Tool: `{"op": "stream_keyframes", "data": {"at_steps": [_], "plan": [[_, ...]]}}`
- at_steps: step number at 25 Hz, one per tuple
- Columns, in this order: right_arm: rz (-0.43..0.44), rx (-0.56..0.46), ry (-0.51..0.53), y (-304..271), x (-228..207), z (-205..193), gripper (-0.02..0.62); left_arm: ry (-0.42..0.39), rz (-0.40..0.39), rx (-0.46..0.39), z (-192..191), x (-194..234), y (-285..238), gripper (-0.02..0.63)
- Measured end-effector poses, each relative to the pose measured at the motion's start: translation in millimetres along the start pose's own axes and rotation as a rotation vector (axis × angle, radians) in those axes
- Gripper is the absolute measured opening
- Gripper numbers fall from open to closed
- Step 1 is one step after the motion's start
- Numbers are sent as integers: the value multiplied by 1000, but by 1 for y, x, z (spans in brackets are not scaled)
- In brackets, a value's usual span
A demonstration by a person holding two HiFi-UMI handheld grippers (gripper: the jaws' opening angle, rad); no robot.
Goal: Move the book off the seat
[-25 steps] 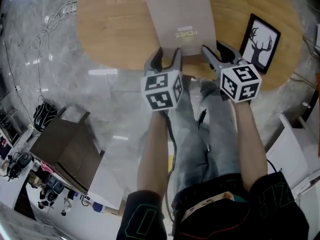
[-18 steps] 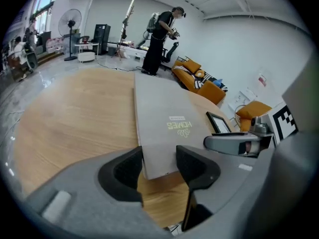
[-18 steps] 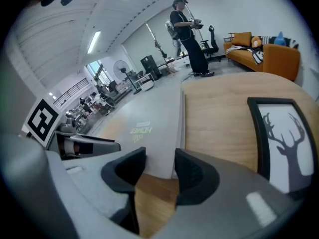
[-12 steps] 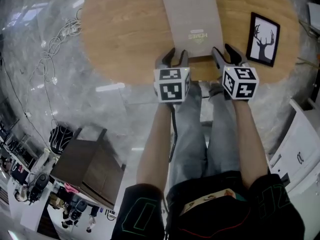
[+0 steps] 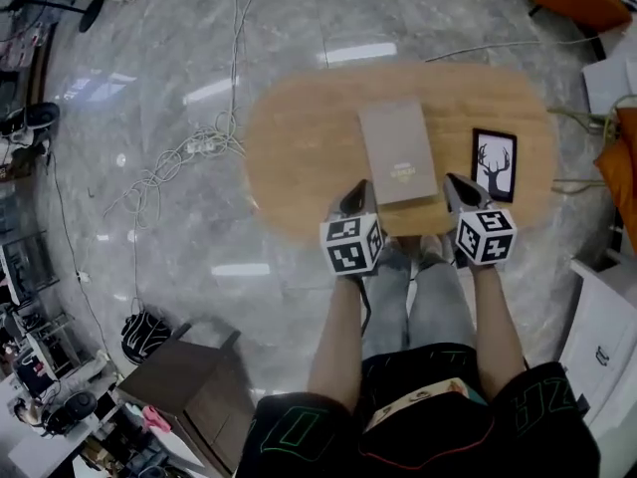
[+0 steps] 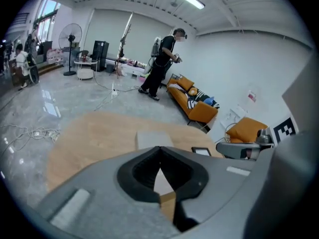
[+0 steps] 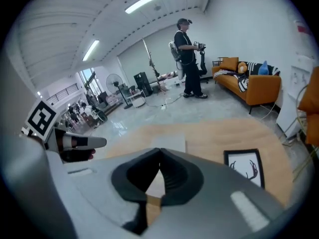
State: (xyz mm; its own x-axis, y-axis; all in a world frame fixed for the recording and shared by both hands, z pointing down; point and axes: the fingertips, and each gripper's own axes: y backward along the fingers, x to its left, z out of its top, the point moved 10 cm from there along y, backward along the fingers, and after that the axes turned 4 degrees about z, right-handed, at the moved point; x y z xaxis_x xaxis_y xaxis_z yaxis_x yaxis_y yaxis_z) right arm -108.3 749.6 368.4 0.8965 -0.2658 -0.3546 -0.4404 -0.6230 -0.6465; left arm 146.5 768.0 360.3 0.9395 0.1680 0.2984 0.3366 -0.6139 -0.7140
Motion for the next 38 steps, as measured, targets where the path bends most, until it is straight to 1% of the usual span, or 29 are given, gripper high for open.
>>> {"op": "stream_keyframes", "data": {"at_steps": [2, 4, 5, 8, 10, 12, 14, 16, 18, 24, 28, 31, 34, 38], "plan": [[62, -62, -16, 12, 9, 31, 3, 6, -17, -63, 27, -11, 15, 11], [115, -125, 14, 19, 19, 68, 3, 6, -36, -123, 57, -22, 28, 11], [138, -155, 29, 19, 24, 86, 3, -1, -30, -150, 71, -25, 33, 10], [197, -237, 45, 27, 41, 124, 3, -20, 34, -203, 99, -33, 58, 9], [210, -277, 66, 42, 48, 141, 3, -29, 69, -243, 113, -43, 78, 9], [184, -322, 74, 53, 51, 154, 3, -45, 89, -296, 126, -51, 93, 11], [107, -366, 103, 63, 54, 165, 3, -71, 98, -349, 139, -57, 104, 9], [17, -394, 204, 75, 61, 179, 3, -100, 104, -401, 153, -64, 112, 10], [-13, -428, 299, 88, 65, 198, 3, -116, 117, -464, 170, -75, 121, 11], [-17, -535, 376, 116, 54, 249, 3, -148, 160, -641, 214, -96, 142, 11], [-1, -571, 402, 135, 45, 269, 3, -158, 179, -711, 228, -110, 153, 11], [3, -588, 435, 142, 43, 287, 3, -149, 210, -729, 237, -114, 153, 11], [2, -592, 447, 144, 43, 292, 3, -137, 234, -732, 237, -114, 154, 11], [21, -603, 459, 149, 42, 299, 3, -119, 252, -763, 238, -116, 162, 11]]}}
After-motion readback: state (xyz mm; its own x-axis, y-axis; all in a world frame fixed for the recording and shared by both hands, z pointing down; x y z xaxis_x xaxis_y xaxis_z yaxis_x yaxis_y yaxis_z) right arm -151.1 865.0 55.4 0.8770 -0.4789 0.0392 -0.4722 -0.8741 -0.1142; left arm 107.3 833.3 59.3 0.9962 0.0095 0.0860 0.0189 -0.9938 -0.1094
